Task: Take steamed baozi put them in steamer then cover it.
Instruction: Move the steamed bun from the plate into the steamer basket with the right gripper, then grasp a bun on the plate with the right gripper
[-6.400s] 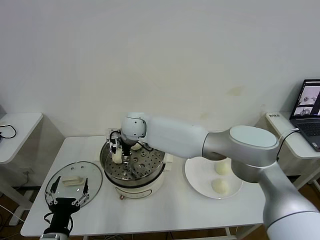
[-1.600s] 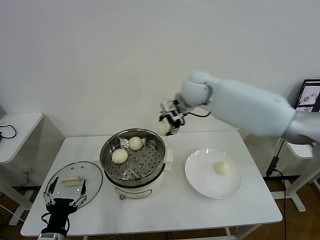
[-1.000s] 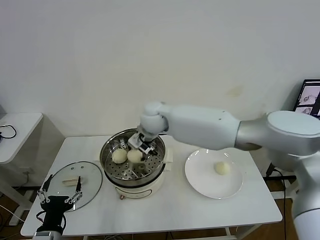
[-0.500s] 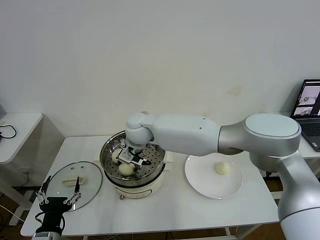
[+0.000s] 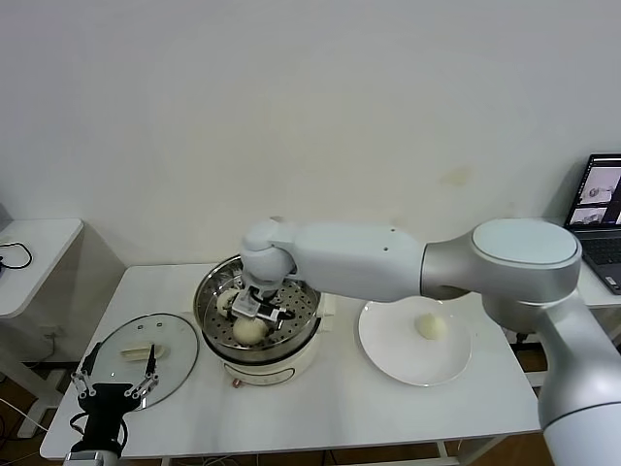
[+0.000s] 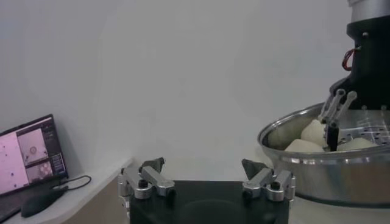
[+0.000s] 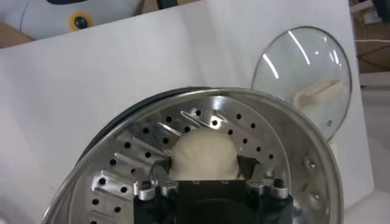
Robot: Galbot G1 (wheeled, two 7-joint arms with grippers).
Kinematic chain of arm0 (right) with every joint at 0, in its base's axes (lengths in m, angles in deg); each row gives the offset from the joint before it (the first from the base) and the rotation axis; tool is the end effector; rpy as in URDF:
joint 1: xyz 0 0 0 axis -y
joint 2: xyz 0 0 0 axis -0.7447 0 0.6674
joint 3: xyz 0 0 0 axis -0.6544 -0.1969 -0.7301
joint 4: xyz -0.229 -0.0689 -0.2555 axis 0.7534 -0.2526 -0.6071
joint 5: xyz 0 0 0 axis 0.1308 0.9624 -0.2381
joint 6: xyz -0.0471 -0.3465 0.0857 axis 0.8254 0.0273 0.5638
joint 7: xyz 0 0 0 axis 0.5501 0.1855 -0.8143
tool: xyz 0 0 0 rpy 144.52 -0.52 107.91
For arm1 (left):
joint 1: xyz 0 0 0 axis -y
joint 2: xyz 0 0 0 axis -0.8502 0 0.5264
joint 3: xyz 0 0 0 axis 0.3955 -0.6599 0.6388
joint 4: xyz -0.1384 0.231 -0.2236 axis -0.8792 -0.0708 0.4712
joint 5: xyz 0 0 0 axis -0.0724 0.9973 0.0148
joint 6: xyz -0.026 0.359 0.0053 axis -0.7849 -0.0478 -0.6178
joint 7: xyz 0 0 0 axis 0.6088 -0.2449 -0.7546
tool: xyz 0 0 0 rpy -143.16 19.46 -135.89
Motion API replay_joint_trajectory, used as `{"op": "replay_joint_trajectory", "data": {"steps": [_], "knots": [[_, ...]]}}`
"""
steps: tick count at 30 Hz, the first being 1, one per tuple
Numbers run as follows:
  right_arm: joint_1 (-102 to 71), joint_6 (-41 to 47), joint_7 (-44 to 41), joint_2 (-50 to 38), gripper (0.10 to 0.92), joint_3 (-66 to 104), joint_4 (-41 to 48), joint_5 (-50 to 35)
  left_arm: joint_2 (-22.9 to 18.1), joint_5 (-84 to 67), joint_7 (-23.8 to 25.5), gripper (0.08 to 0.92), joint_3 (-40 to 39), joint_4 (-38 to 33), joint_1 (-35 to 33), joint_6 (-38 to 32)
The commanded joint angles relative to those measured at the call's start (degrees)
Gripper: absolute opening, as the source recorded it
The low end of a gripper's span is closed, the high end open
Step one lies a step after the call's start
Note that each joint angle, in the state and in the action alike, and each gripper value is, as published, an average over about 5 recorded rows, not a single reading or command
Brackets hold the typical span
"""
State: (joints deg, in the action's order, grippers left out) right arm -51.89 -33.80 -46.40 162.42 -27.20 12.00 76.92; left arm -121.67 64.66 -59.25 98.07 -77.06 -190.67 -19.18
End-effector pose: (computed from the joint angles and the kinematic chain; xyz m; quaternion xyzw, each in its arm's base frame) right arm 0.4879 0.2831 -0.1050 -0.6706 0.1986 -0.7147 0.0093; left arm 0.1323 0.1091 -0.2833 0.0750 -0.9813 -0.1758 0.0224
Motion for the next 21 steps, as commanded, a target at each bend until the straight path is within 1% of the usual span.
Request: {"op": "replay_joint_trajectory", "data": {"steps": [1,6,11,15,21], "knots": [[2.1,-0.6,-0.6,-1.4,0.82,0.9,-0.3,-0.1,0.2,0.0,0.0,0.823,0.0,0.1,0.1,0.0],[5.3,0.6,-2.4,-5.3,0.823,3.3,-1.7,-1.1,0.4,0.0,0.0,0.823,-0.1,-0.1,0.5,0.2],[7.5,6.6,-4.5,-11.2,0.823,5.1,-5.6,-5.3,0.8,0.1,0.1,0.823,-0.1,-0.4,0.7,0.4],[8.3,13.2,-5.5,-18.6,0.823,6.9,-8.6,-8.2,1.3,0.1,0.1,0.823,-0.1,-0.5,0.5,0.4],[7.4,19.4,-6.1,-31.9,0.822,7.9,-13.5,-9.5,1.8,0.0,0.1,0.823,-0.4,-0.6,0.8,0.6]]}}
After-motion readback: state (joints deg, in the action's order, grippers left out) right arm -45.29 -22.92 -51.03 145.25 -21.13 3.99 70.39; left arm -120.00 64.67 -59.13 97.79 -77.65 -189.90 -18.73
